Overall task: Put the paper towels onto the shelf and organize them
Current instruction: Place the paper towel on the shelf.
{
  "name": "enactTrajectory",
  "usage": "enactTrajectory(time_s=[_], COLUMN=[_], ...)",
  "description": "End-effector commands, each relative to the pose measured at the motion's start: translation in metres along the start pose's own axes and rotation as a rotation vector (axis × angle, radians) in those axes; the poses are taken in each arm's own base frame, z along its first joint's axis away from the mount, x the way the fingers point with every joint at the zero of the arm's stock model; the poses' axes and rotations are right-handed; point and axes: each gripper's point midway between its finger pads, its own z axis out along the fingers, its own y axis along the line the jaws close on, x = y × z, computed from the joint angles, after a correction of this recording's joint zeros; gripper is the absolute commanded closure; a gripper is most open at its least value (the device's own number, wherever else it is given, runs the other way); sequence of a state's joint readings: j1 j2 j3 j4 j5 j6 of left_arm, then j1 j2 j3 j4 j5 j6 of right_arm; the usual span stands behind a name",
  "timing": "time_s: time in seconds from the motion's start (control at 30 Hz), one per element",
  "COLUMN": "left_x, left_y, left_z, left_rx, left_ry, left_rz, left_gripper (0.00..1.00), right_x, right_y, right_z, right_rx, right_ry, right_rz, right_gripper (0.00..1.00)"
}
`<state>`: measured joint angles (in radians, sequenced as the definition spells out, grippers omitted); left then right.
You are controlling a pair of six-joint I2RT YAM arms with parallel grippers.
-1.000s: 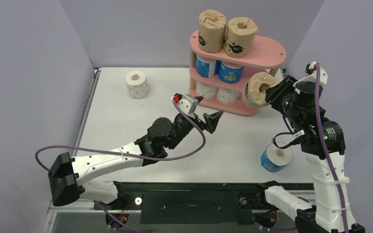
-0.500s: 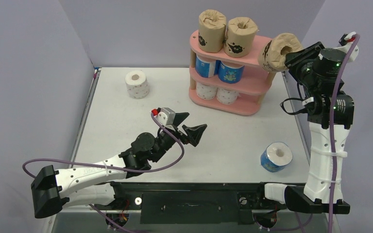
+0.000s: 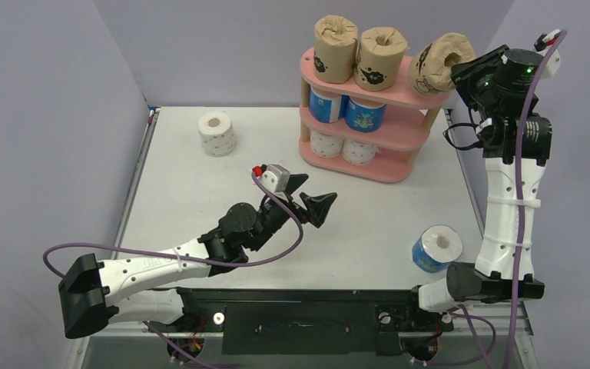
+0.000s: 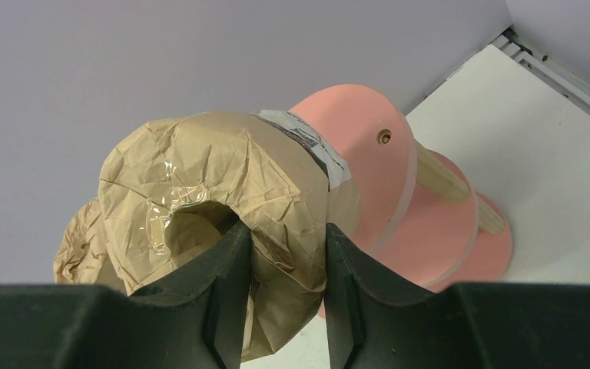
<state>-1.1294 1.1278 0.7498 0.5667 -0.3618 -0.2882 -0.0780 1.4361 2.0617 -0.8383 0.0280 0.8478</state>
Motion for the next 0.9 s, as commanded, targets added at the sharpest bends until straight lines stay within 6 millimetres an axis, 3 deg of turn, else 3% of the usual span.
enactTrajectory(time_s=[0.0, 0.27, 0.87], left_x=[-0.037, -0.031, -0.022], left_y=[-0.02, -0.022, -0.02], left_z=[0.015, 0.019, 0.014], left_rx=[0.052, 0.059, 0.065], left_ry=[-0.079, -0.063, -0.053], left_rz=[-0.005, -0.021, -0.035], left_gripper=[0.04, 0.04, 0.04], right_x=[-0.025, -0.021, 0.002], right_y=[0.028, 0.031, 0.011], right_z=[-0.004, 0.007, 0.024], right_rx=[-0.098, -0.095, -0.033], right_ry=[-0.072, -0.059, -0.012], right_rz=[0.034, 0.025, -0.023], right_gripper=[0.7, 0.69, 0.68])
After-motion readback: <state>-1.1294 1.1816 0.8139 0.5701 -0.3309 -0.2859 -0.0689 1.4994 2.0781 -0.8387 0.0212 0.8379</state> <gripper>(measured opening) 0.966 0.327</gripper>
